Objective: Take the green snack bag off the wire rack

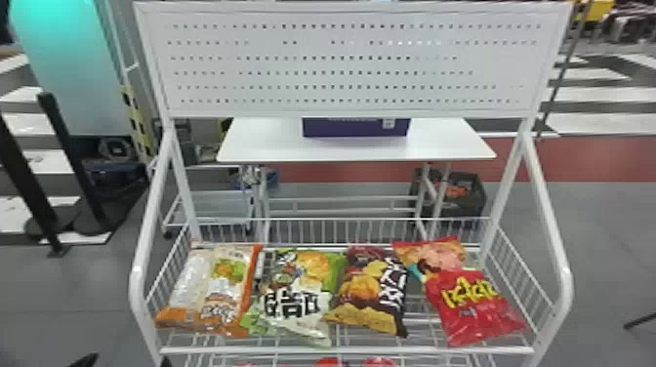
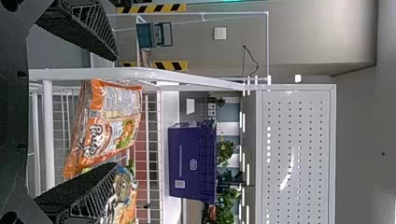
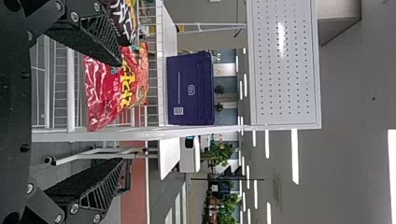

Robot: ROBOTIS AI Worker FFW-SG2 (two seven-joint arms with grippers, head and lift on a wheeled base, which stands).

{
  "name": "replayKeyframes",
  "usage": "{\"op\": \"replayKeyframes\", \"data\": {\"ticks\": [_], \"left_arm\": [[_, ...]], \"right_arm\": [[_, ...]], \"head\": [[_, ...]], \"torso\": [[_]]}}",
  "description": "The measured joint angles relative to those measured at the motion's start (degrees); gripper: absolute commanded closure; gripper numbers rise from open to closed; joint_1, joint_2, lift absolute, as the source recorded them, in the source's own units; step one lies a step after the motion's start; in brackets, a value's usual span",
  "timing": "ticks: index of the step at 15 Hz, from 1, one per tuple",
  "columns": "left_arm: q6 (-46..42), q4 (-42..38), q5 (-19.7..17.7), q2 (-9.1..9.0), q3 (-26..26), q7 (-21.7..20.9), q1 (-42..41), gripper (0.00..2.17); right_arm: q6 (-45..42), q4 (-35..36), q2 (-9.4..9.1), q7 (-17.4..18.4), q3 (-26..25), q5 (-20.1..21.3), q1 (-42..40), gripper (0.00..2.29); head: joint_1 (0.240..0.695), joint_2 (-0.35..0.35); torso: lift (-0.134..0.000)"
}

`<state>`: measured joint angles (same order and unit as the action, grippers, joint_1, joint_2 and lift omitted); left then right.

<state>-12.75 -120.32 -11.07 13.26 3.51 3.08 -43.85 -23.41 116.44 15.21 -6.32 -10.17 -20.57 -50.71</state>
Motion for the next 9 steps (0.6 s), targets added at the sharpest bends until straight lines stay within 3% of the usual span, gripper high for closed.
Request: {"op": "replayKeyframes", "data": {"ticks": [9], "left_arm": [[0.0,-0.1,0.0,0.02,0.0,0.1,0.1,0.08]], "right_arm": [[0.0,0.0,-0.18,0.0,0.0,0.0,0.0,0.17]], "head": [[0.499,0.000]], "torso": [[0.000]]}}
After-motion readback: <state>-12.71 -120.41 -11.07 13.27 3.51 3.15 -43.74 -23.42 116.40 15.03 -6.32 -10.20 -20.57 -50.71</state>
